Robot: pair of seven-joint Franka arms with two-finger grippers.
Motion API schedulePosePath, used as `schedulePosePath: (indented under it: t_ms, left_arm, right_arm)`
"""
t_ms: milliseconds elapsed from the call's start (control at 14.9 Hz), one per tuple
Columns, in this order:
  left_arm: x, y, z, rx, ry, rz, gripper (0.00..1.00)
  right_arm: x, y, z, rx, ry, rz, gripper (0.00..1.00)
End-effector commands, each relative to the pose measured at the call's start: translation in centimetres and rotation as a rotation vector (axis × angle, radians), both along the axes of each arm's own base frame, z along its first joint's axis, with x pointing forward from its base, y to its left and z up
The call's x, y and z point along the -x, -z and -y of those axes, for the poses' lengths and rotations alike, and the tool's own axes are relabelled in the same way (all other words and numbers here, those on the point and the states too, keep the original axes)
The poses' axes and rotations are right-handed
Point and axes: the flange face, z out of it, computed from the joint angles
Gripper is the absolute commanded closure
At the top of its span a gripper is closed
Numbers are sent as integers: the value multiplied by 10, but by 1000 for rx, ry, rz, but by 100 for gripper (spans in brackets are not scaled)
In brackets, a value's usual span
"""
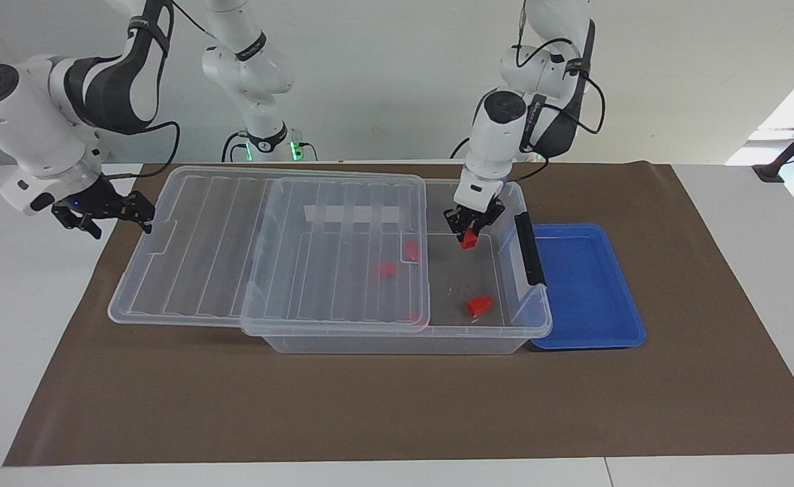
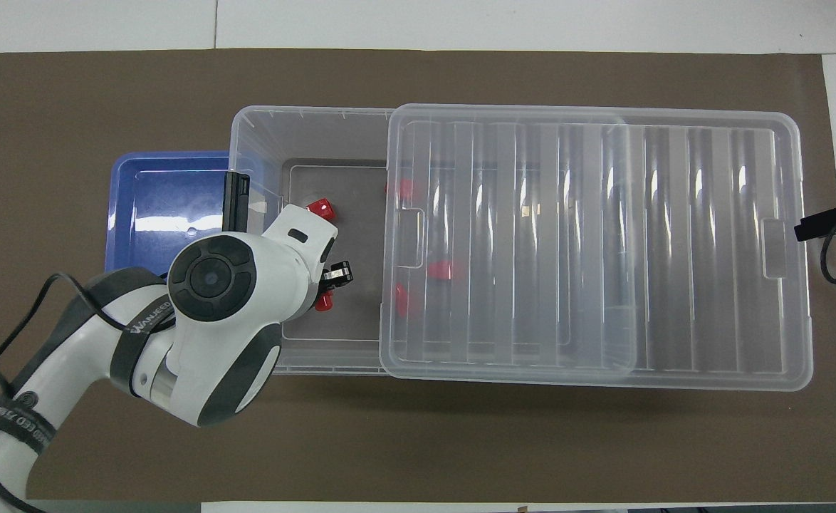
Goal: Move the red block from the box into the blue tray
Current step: 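Reach the left gripper into the box and grasp a red block, then carry the red block with the left gripper over the blue tray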
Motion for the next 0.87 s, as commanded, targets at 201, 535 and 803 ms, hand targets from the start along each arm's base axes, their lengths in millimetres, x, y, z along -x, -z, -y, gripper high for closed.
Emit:
schedulePosePath:
  t_ms: [201,535,803]
  left_arm:
    - [2,-81,-58,-21,98,1,100]
    - [-26,-92,-120,-39,217,-10,100]
    - [-46,-86,-190,-47,269,-8,100]
  right_arm:
    - [-9,-45,-27,-1,25,-4,0]
    - [-8,-66,-73,-3,48,-16,0]
    - [-5,-65,-83,-6,71,-20,0]
